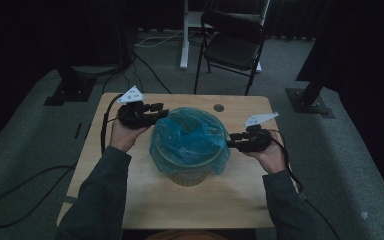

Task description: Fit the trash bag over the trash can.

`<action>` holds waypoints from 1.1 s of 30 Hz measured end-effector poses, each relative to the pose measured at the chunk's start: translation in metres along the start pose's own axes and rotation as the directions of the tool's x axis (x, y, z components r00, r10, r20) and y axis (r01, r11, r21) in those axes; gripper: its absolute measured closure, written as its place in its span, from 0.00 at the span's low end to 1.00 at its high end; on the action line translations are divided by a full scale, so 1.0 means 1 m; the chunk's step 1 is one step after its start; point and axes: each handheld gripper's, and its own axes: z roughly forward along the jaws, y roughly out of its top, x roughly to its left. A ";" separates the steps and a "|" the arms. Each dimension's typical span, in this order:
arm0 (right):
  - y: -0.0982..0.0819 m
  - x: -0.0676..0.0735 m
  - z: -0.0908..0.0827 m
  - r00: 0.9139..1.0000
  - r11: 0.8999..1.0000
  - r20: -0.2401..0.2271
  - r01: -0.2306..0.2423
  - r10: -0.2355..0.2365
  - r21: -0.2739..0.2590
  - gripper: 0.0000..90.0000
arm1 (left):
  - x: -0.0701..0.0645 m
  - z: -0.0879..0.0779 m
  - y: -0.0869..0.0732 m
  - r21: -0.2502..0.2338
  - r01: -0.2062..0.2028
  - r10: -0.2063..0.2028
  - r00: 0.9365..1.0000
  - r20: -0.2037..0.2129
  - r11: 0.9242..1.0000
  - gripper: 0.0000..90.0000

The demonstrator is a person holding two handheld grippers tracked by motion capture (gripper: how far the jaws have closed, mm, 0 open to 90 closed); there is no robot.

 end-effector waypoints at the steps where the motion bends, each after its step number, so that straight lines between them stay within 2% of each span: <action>1: 0.000 0.000 0.000 1.000 1.000 -0.001 -0.002 0.002 0.000 0.67 | -0.001 0.001 0.002 -0.005 0.001 -0.001 1.000 0.010 1.000 0.69; 5: -0.001 0.000 0.000 1.000 1.000 -0.004 -0.003 0.003 -0.005 0.66 | -0.004 0.005 0.008 -0.007 -0.004 0.004 0.999 0.040 1.000 0.68; 10: -0.002 0.000 0.000 1.000 1.000 -0.006 -0.001 0.001 -0.005 0.66 | -0.008 0.009 0.014 -0.002 -0.020 0.020 0.998 0.055 1.000 0.68; 11: -0.003 -0.001 0.001 1.000 1.000 -0.006 0.000 0.000 -0.005 0.66 | -0.009 0.011 0.016 0.004 -0.025 0.024 0.997 0.071 1.000 0.68; 17: -0.004 -0.001 0.004 1.000 1.000 -0.010 -0.002 0.002 0.005 0.65 | -0.015 0.019 0.022 0.013 -0.041 0.040 0.995 0.096 0.999 0.67; 22: -0.004 -0.001 0.004 1.000 1.000 -0.013 -0.002 0.002 0.006 0.65 | -0.021 0.023 0.028 0.011 -0.059 0.058 0.991 0.117 0.998 0.67; 33: -0.005 -0.002 0.004 1.000 1.000 -0.021 -0.004 0.004 0.006 0.65 | -0.035 0.037 0.038 0.042 -0.102 0.094 0.982 0.161 0.994 0.67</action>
